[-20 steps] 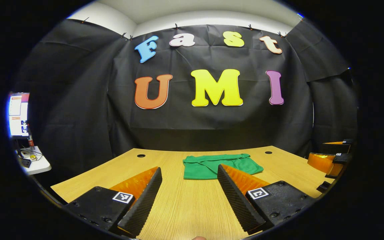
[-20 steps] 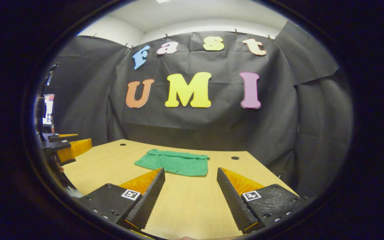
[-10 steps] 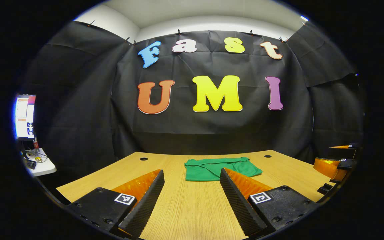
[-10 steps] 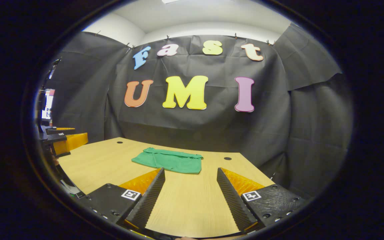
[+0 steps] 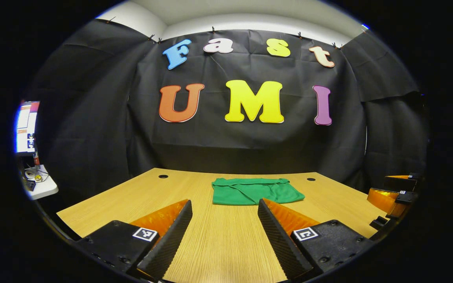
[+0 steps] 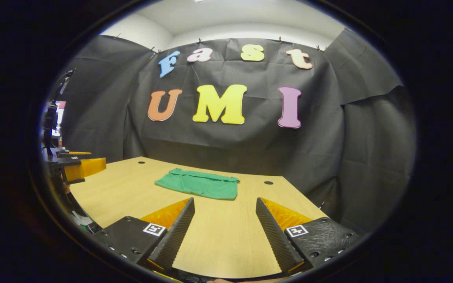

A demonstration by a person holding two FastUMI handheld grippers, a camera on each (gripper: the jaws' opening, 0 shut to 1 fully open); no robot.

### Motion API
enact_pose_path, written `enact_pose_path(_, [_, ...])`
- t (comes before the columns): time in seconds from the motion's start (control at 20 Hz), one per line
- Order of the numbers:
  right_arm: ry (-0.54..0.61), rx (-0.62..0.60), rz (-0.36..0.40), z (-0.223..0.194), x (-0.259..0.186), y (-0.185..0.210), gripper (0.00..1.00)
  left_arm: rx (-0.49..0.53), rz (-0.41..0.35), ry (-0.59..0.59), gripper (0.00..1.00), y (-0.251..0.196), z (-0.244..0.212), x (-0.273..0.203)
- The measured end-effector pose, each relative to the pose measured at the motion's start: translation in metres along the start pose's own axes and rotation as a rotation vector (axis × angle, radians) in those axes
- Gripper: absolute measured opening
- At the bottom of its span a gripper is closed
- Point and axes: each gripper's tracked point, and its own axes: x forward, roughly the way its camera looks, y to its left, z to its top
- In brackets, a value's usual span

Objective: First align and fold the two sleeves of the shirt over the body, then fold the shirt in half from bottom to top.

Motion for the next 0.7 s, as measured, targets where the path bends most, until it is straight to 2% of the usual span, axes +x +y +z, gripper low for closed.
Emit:
enact_pose_path(0.4, [0.012,0.012,0.001,-0.005,0.003,-0.005,0.96,0.005,-0.028,0.015,1.0,-0.011,-0.007,0.002])
enact_pose_path(0.6, [0.021,-0.003,-0.018,-0.011,0.006,-0.011,0.95,0.007,-0.011,0.024,1.0,-0.007,-0.009,0.002])
enact_pose_path(0.7, [0.035,0.003,-0.016,-0.015,0.006,-0.012,0.97,0.007,-0.019,0.028,1.0,-0.01,-0.012,0.003])
